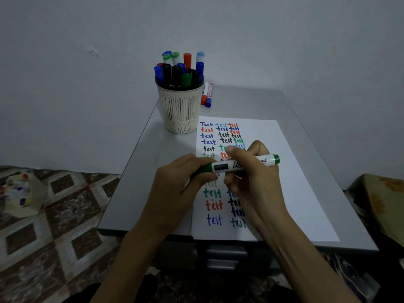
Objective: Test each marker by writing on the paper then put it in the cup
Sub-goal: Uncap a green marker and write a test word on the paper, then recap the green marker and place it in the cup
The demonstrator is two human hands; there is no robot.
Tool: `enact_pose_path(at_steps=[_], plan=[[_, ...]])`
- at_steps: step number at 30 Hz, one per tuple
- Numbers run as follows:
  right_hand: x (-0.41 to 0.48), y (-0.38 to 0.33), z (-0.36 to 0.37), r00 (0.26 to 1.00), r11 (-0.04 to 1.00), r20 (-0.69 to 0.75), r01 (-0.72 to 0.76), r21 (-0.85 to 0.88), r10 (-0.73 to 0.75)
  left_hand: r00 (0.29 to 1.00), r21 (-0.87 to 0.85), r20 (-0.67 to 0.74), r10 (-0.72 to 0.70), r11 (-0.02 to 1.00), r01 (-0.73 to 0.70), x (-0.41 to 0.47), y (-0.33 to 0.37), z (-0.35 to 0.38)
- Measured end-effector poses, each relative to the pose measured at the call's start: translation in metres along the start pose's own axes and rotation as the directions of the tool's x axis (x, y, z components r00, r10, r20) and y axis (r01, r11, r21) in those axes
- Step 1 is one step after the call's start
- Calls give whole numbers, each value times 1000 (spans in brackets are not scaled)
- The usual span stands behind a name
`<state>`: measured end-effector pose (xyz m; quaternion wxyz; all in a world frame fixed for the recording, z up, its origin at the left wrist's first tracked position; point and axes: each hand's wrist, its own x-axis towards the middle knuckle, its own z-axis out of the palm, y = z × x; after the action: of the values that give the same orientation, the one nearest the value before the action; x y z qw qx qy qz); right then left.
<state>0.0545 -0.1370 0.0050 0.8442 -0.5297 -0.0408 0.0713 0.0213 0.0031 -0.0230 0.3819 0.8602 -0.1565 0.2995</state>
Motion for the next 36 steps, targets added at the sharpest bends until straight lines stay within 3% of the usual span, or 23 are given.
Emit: enact_pose_path(at_steps=[7,10,12,13,16,18,21,22,23,26,27,29,32,36], plan=[[11,-31,-20,951,966,237,-149,-212,199,996,-94,-17,-91,992,89,-1,-5,0],[20,-46,-34,930,855,302,-23,-519,208,995,-42,9,-95,995,95,-3,-8,2],[27,-57,-35,897,660,372,132,-739,237,995,16,29,-93,996,93,-4,-9,4],[30,-61,-33,872,511,419,246,-824,255,995,33,36,-93,995,92,-4,-9,4],[42,-63,-21,791,74,504,512,-856,347,989,-6,38,-140,990,141,-6,-9,5],[47,-64,-12,773,-88,511,579,-811,377,968,-73,44,-248,965,251,-6,-9,5],[64,-76,-6,843,-238,475,530,-814,251,934,-57,96,-345,934,352,-7,-12,7],[74,-82,-4,868,-232,474,496,-837,146,936,-34,106,-337,939,342,-7,-12,8],[85,-87,-2,882,-162,471,467,-870,11,943,-13,114,-314,948,317,-7,-13,9],[120,-97,13,823,251,385,512,-822,-417,954,65,128,-271,962,264,-8,-16,10],[130,-99,20,795,330,356,548,-769,-492,957,100,125,-260,963,248,-9,-18,10],[149,-100,37,745,370,348,609,-701,-568,964,125,114,-240,966,226,-10,-22,12],[169,-97,64,686,326,389,670,-667,-615,970,111,93,-224,971,214,-10,-25,14],[177,-85,86,667,310,463,711,-632,-584,974,105,79,-214,973,205,-11,-25,14]])
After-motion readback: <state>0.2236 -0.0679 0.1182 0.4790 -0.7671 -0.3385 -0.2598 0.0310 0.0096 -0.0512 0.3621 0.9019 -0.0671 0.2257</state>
